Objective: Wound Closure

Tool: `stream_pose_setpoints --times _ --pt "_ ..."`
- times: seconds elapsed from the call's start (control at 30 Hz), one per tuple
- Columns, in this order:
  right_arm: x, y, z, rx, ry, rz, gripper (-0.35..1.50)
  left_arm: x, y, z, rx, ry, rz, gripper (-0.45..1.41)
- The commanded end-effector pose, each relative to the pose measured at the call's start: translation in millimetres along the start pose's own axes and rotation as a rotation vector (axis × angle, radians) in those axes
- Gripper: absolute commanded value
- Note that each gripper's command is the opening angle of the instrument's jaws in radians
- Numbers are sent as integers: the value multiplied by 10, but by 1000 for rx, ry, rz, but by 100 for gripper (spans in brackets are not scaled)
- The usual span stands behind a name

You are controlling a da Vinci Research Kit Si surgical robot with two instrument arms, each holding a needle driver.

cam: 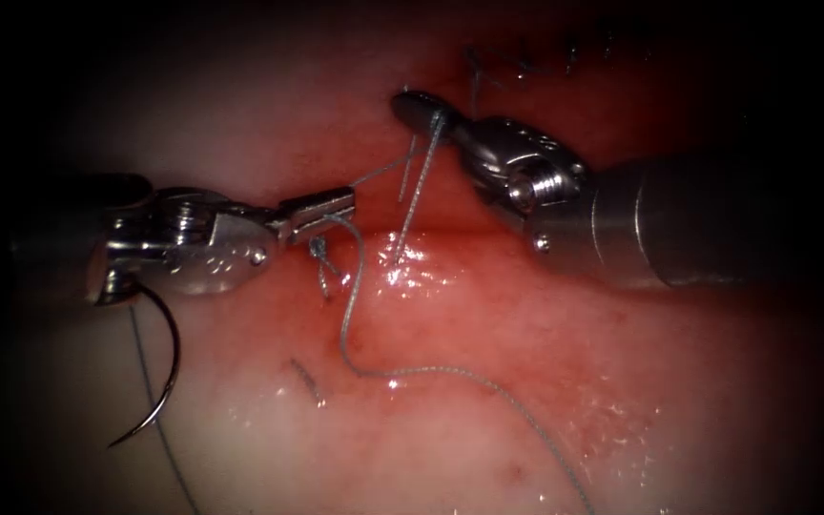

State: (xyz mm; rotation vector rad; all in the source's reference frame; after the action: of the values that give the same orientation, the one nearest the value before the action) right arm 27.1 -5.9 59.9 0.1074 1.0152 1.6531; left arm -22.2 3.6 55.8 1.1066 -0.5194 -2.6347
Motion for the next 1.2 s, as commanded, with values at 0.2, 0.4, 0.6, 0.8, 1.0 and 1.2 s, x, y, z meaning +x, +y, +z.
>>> stream_pose_setpoints --times 0.2,0.4,0.6,0.8,1.0,1.2 --pt "-17 -26 -22 61 12 9 -35 -17 -11 10 -12 -15 -19 -45" --pt "-26 -43 -44 111 22 -54 -35 -33 -22 12 -31 -22 -42 -45" --pt "-45 -59 -65 127 35 -192 -35 -54 -56 10 -56 -31 -79 -45" --pt "-64 -52 -77 135 29 -223 -35 -64 -99 -1 -75 -34 -121 -45" --pt "-76 -54 -103 142 8 -232 -35 -71 -132 -11 -90 -51 -132 -45" --pt "-83 -68 -126 161 -5 -249 -35 -76 -146 -11 -95 -53 -140 -45"
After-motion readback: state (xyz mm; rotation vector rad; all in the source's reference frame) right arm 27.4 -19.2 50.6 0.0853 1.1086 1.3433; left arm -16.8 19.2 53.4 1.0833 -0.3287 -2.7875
